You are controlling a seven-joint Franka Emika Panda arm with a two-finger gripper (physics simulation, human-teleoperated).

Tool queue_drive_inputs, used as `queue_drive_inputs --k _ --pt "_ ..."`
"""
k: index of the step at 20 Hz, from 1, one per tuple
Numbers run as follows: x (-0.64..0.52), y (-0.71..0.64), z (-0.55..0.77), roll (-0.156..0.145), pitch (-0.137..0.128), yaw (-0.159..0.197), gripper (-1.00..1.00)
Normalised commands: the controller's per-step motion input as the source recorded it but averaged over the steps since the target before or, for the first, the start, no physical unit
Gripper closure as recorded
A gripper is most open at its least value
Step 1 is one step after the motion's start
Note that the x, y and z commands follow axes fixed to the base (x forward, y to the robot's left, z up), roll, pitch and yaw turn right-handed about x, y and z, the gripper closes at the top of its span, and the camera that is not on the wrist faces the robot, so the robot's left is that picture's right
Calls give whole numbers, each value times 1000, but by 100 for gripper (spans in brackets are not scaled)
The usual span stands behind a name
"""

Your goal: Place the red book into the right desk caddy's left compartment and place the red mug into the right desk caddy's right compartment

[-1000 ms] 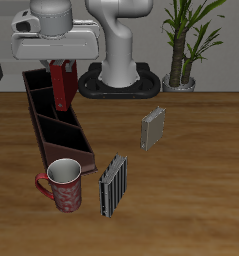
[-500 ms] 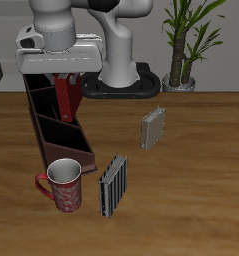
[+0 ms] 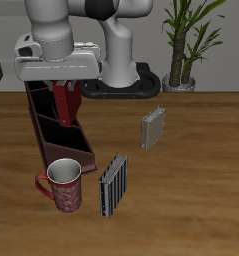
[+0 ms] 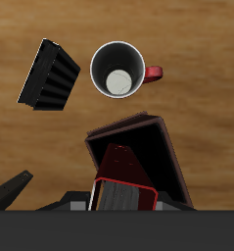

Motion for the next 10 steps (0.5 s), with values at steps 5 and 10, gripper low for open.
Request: queue_drive_inputs --k 5,10 --pt "-42 -176 -147 -19 9 -1 100" --pt "-21 -120 -100 -10 7 -14 100"
